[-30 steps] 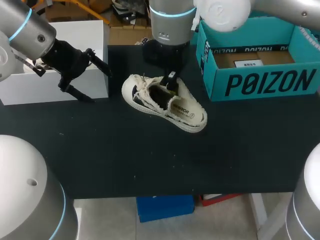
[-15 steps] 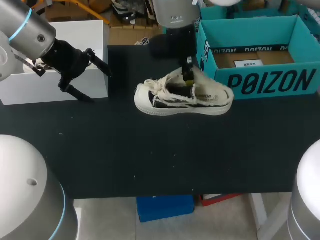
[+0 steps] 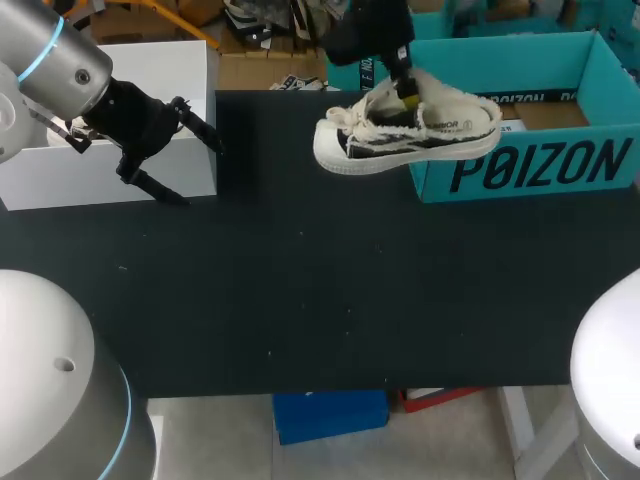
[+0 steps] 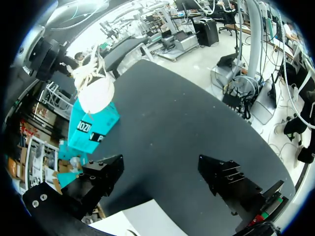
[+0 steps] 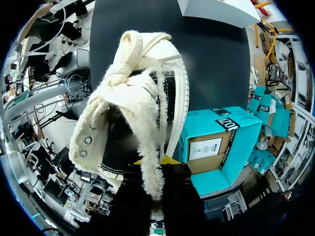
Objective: Take the shoe out of the shoebox, open the shoe tongue, remove and reinsert the insole, then place the shoe into the shoebox
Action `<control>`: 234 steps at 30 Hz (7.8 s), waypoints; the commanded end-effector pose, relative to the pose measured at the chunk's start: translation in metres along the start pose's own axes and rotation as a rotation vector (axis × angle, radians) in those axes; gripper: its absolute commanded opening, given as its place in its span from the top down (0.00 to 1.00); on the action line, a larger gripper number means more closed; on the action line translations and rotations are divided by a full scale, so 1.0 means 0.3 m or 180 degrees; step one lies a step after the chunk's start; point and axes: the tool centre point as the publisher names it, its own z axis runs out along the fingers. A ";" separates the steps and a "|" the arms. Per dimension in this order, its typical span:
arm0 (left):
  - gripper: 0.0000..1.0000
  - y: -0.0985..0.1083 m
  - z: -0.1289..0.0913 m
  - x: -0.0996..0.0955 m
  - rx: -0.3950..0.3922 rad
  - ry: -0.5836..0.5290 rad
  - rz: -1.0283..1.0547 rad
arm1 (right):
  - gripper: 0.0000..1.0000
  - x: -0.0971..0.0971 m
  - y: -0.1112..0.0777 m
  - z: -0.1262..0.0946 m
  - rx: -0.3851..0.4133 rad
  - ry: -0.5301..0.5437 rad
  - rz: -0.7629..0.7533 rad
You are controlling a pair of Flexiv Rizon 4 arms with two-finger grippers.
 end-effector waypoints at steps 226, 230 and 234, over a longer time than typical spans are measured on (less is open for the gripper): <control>0.00 -0.002 -0.002 0.004 -0.0011 -0.0001 0.0005 | 0.00 0.150 -0.047 0.201 -0.1753 0.0055 0.3305; 0.00 -0.002 -0.002 0.004 -0.0011 -0.0001 0.0005 | 0.00 0.167 0.008 0.214 -0.1782 0.0178 0.3244; 0.00 -0.002 -0.002 0.004 -0.0011 -0.0001 0.0005 | 0.00 0.175 0.031 0.229 -0.1848 0.0318 0.3225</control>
